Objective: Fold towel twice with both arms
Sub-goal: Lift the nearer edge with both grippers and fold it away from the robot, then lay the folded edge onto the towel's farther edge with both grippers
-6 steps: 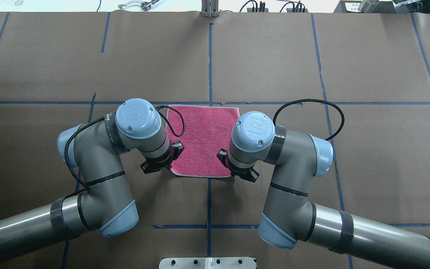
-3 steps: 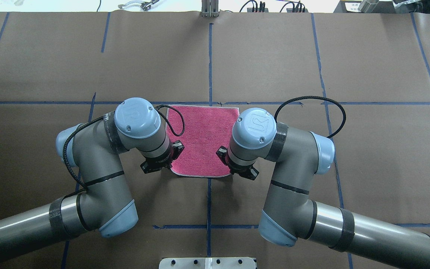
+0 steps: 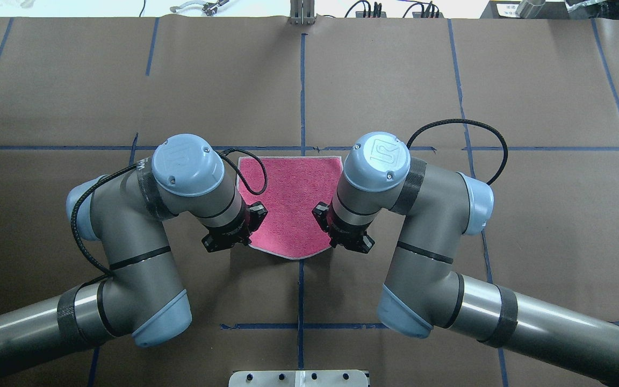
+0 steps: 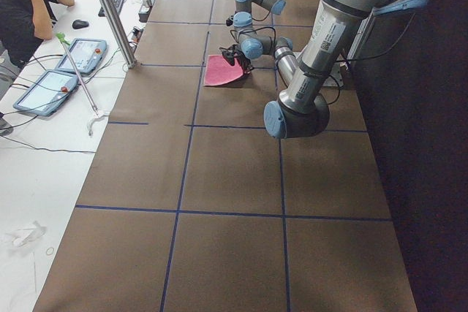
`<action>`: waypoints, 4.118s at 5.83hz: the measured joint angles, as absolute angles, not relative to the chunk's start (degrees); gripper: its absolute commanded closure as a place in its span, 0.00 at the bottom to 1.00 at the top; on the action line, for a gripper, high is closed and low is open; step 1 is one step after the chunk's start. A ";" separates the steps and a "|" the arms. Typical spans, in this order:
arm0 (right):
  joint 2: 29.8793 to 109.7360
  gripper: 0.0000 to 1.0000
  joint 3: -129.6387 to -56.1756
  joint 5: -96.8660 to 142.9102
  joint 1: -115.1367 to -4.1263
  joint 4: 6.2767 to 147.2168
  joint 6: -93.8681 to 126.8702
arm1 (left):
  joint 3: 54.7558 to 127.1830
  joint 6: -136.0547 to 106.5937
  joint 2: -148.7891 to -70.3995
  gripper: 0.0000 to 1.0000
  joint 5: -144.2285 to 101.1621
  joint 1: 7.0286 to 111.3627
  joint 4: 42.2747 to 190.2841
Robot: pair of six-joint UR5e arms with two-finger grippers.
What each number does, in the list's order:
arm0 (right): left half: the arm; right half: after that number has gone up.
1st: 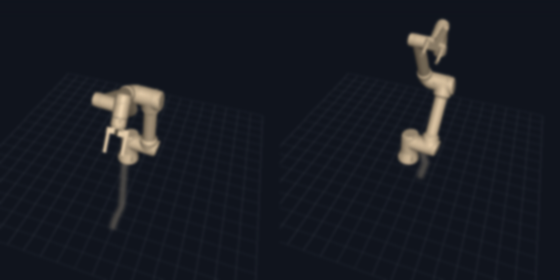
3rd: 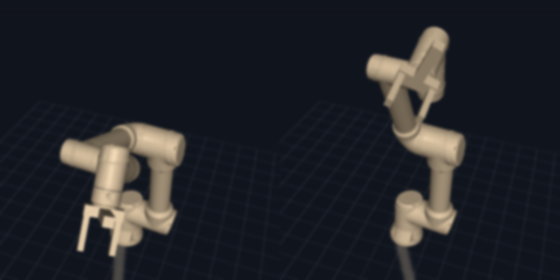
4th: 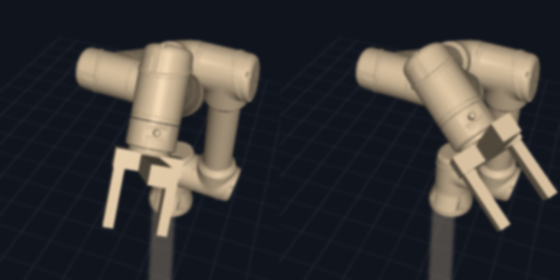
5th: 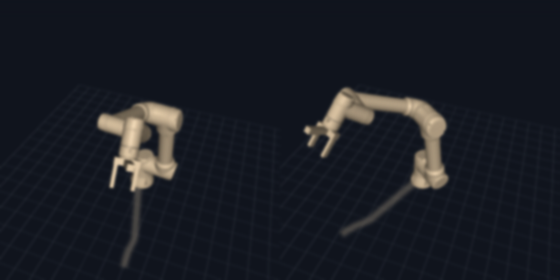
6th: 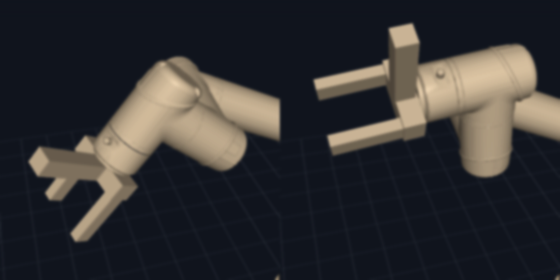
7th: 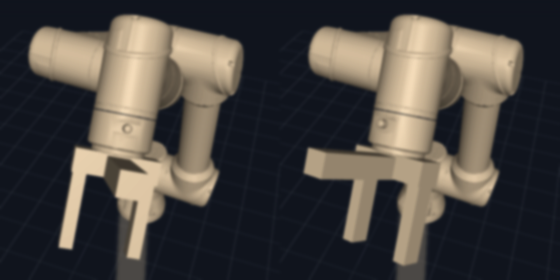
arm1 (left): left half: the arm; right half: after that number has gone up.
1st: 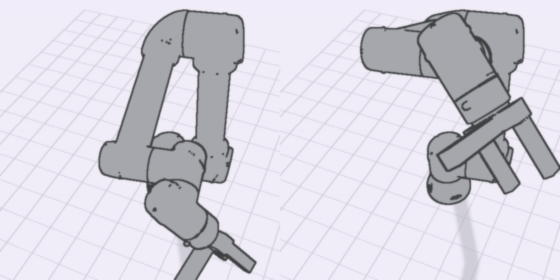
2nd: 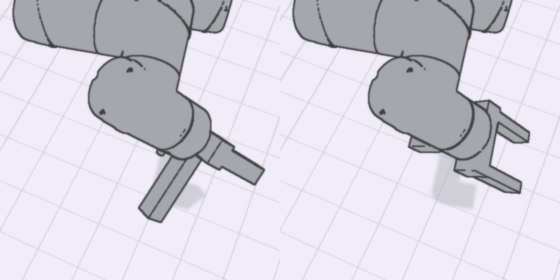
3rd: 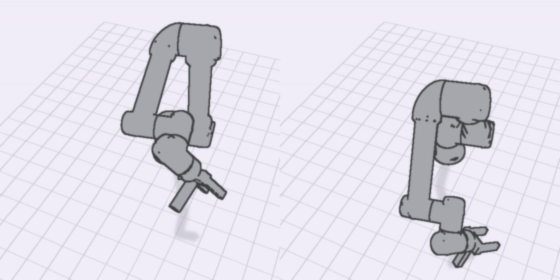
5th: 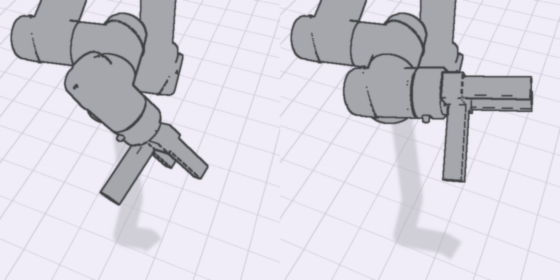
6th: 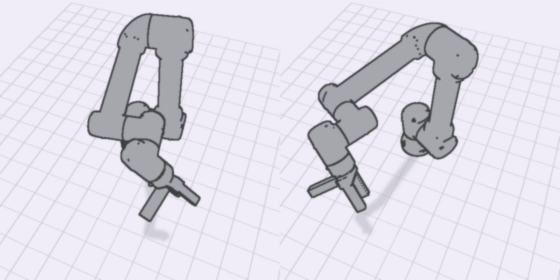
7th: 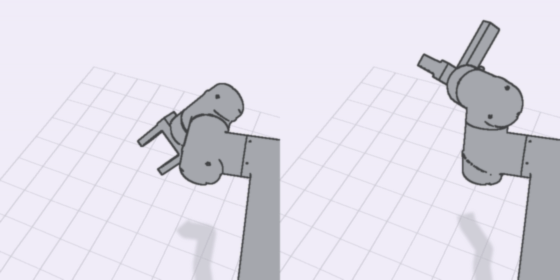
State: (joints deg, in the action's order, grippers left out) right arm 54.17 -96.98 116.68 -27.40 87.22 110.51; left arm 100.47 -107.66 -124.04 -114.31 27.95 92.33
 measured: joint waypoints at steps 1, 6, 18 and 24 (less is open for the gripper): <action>54.40 1.00 -97.43 118.54 -27.87 87.42 110.90 | 101.22 -108.70 -123.72 1.00 -115.61 28.00 92.30; 59.11 1.00 -103.68 122.58 -27.86 87.98 115.64 | 105.17 -110.45 -120.61 1.00 -119.43 27.91 92.28; 50.78 1.00 -91.31 124.37 -33.66 87.21 115.12 | 95.86 -115.25 -125.06 1.00 -119.71 34.28 97.41; 49.87 1.00 -84.95 126.78 -36.30 80.72 115.31 | 88.94 -119.51 -125.51 1.00 -119.71 36.72 107.24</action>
